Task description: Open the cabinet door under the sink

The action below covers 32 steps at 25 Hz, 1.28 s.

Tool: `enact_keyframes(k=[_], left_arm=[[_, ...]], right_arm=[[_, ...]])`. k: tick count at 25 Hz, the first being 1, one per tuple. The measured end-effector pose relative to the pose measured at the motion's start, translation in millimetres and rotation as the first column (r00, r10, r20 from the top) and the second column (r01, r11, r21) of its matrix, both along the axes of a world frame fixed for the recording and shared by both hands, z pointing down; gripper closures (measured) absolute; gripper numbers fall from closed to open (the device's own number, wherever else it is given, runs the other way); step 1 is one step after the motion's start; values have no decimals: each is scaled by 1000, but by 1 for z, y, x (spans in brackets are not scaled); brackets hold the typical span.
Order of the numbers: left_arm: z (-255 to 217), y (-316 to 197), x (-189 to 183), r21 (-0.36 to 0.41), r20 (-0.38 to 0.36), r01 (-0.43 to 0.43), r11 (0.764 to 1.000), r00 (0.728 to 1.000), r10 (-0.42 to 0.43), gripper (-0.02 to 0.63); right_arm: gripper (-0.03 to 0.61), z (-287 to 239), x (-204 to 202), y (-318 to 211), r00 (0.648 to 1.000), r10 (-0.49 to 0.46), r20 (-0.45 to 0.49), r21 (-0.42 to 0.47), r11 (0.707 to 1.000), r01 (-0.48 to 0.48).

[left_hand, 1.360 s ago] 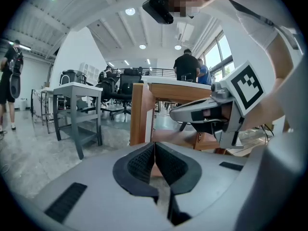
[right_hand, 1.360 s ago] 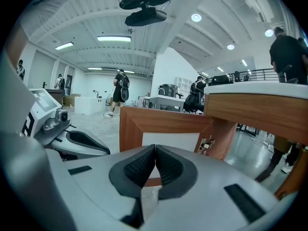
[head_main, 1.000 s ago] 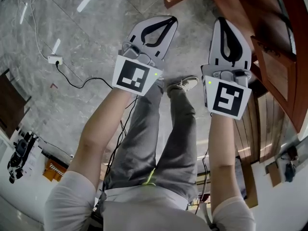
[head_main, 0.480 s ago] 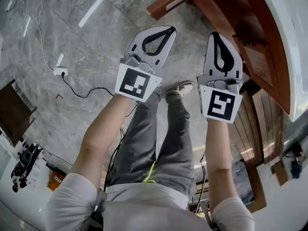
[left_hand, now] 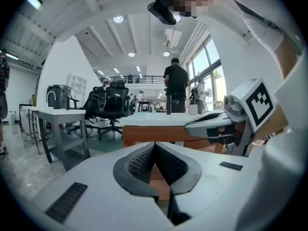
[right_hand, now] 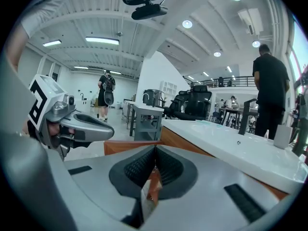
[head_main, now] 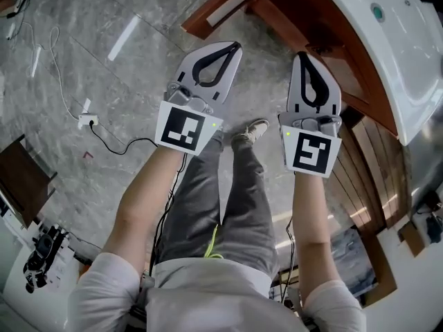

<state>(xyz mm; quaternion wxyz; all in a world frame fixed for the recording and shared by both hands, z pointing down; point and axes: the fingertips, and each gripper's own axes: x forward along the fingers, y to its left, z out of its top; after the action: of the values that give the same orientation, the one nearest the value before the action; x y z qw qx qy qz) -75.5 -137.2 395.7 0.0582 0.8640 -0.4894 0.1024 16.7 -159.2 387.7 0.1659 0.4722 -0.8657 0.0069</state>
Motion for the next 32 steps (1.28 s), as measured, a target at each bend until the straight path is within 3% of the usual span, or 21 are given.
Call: enact_keyframes(k=[10,17,21,32], left_arm=[[-94,-2,51,26,-6,-17,1000,1000,18,597],[-184,5,78,50,-31,-20,999,999,22,597],[-239,8,90,83,-33,-31,996,999,34,597],[-358,35,112,149,-22,-52,987,998,56,597]], right_arm=[[546,-83,74,15,997,78,9,25,997,-78],[546,-153,146,36,982,187,0,-13,982,-187],[546,-197,173,49,979,205,-14,9,979,-205],[546,-301,234,80,953,294,71,48,953,-298]])
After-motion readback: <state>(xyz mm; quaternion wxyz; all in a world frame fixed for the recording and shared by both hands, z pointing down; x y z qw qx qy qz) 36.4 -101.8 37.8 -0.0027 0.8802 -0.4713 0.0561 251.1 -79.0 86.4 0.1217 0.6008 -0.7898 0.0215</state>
